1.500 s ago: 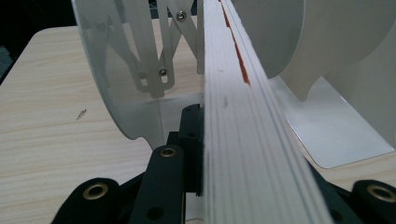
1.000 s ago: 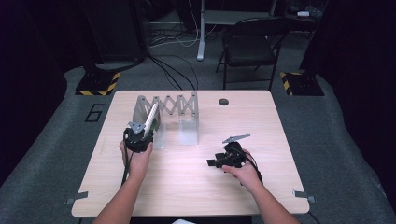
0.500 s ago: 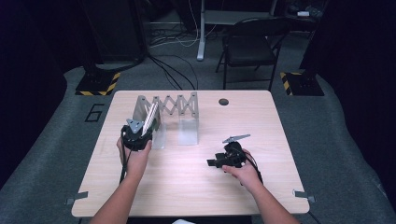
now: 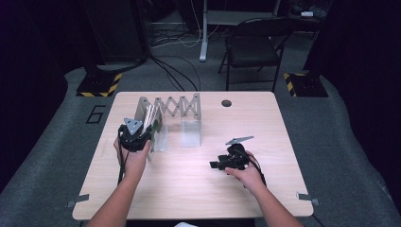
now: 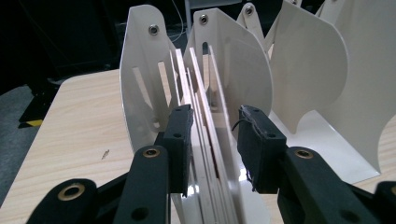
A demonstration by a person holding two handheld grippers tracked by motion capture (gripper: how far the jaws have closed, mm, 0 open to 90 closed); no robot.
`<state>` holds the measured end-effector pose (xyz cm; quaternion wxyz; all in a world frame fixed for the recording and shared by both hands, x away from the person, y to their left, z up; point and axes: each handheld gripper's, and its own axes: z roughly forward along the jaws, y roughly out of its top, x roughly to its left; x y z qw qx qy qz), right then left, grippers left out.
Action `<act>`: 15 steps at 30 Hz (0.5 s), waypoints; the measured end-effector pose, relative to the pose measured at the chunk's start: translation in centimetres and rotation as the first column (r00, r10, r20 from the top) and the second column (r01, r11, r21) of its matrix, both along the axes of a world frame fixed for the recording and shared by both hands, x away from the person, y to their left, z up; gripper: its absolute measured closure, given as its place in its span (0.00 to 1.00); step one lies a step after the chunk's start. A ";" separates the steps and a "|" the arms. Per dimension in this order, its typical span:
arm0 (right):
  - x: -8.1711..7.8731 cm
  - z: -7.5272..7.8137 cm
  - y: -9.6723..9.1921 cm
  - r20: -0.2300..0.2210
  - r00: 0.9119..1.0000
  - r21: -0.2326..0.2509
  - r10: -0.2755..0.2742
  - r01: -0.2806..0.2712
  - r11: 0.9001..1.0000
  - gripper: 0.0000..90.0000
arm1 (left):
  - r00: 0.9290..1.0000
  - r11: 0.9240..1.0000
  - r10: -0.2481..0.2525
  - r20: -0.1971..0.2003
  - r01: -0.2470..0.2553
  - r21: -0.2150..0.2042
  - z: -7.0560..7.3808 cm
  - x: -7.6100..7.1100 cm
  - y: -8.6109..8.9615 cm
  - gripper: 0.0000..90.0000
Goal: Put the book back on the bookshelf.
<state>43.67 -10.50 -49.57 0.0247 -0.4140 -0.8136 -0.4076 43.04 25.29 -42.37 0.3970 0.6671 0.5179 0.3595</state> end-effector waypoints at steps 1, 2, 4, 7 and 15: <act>0.0 0.0 0.0 -0.001 1.000 0.000 -0.001 0.001 1.000 0.45 | 1.000 1.000 -0.001 0.009 0.001 -0.002 0.0 0.0 0.0 0.72; 0.0 0.0 0.0 -0.001 1.000 0.000 -0.001 0.001 1.000 0.45 | 1.000 1.000 -0.007 0.000 0.007 0.010 0.2 -0.1 0.0 0.72; 0.0 0.0 0.0 0.000 1.000 -0.001 0.000 0.000 1.000 0.45 | 1.000 1.000 -0.009 -0.006 0.009 0.008 0.3 -0.1 -0.1 0.71; 0.0 0.0 0.0 0.002 1.000 0.000 0.000 0.000 1.000 0.45 | 1.000 1.000 -0.015 -0.002 0.015 0.009 0.6 -0.3 0.0 0.70; 0.0 0.1 -0.1 0.003 1.000 -0.005 -0.003 0.003 1.000 0.45 | 0.999 0.999 -0.030 0.018 0.031 -0.039 1.5 -0.6 0.1 0.59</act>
